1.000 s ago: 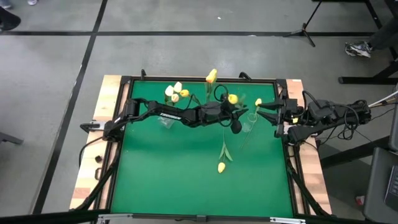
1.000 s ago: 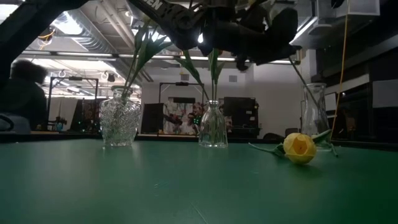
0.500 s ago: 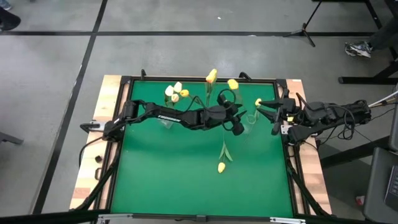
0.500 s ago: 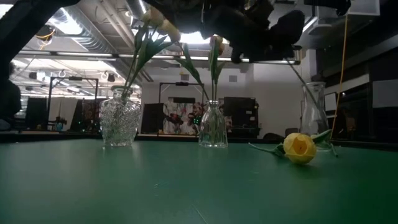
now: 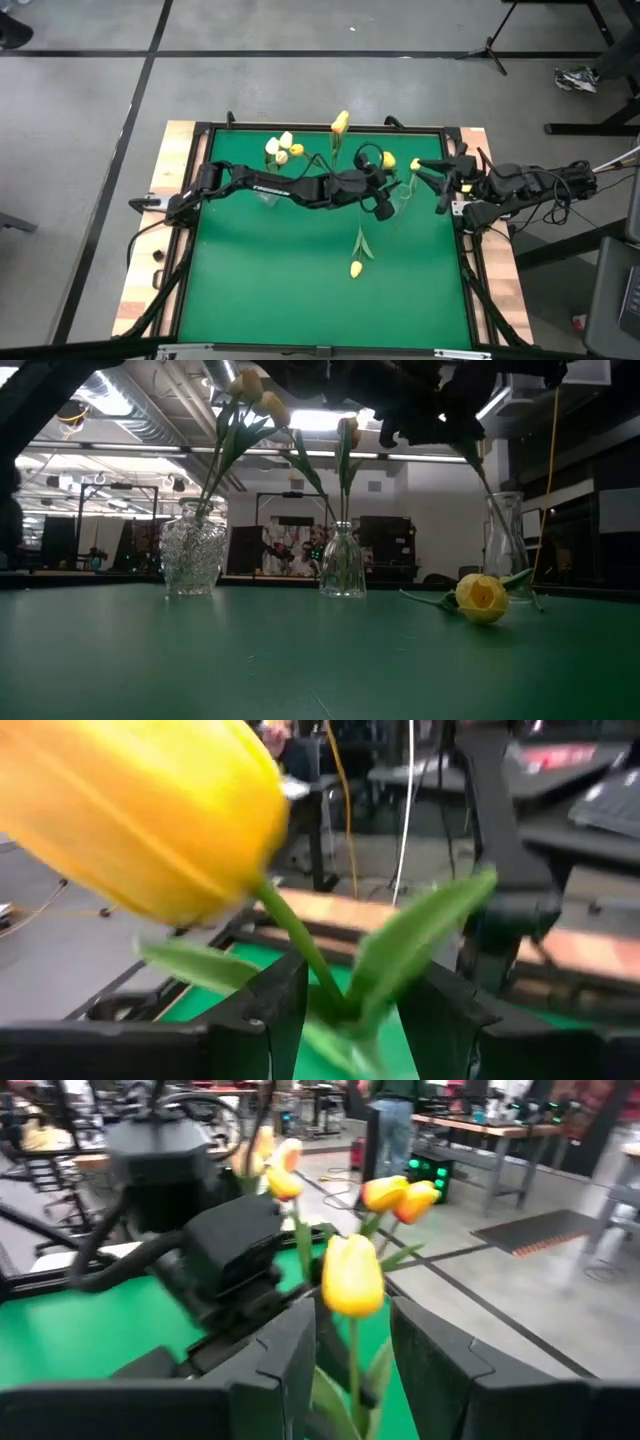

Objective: Sort flowers into vase by color
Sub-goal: Put the top yellow flower into the right transparent vase

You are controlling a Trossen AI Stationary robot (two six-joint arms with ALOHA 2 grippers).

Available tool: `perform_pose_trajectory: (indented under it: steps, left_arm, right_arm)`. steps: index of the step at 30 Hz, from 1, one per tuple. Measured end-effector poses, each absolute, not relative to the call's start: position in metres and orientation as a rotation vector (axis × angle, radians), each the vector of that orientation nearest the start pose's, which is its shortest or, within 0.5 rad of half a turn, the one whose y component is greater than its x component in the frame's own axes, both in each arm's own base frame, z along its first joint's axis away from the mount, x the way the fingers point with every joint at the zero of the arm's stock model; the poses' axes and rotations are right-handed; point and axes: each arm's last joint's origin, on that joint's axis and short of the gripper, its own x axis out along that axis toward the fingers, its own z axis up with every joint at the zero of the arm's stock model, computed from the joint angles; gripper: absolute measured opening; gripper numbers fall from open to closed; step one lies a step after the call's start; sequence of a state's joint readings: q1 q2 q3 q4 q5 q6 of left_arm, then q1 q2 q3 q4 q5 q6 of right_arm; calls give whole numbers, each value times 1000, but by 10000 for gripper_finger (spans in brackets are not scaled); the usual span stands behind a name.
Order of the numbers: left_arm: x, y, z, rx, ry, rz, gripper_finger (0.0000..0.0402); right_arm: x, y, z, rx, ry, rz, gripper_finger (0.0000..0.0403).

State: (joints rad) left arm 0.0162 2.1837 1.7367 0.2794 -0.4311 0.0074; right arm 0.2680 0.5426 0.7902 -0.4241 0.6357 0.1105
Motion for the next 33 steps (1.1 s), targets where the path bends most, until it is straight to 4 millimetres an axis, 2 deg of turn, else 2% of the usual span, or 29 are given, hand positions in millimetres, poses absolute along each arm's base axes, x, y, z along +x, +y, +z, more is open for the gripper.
perform_pose_trajectory:
  steps: [5, 10, 16, 23, 27, 33]
  left_arm:
    - [507, 12, 242, 115, 303, 465, 145]
    - [503, -1, 238, 187, 388, 483, 145]
    - [496, -19, 241, 173, 449, 446, 145]
    - [483, -56, 248, 174, 508, 359, 145]
    - [479, -81, 250, 185, 503, 308, 145]
    - [470, -116, 249, 188, 507, 239, 145]
  right_arm:
    - [103, 8, 334, 74, 188, -489, 131]
    - [96, 2, 323, 174, 211, -707, 131]
    - [90, 1, 311, 379, 222, -771, 131]
    - [85, 2, 286, 597, 412, -873, 131]
    - [96, 6, 268, 646, 498, -955, 131]
    - [114, 3, 247, 665, 526, -1126, 131]
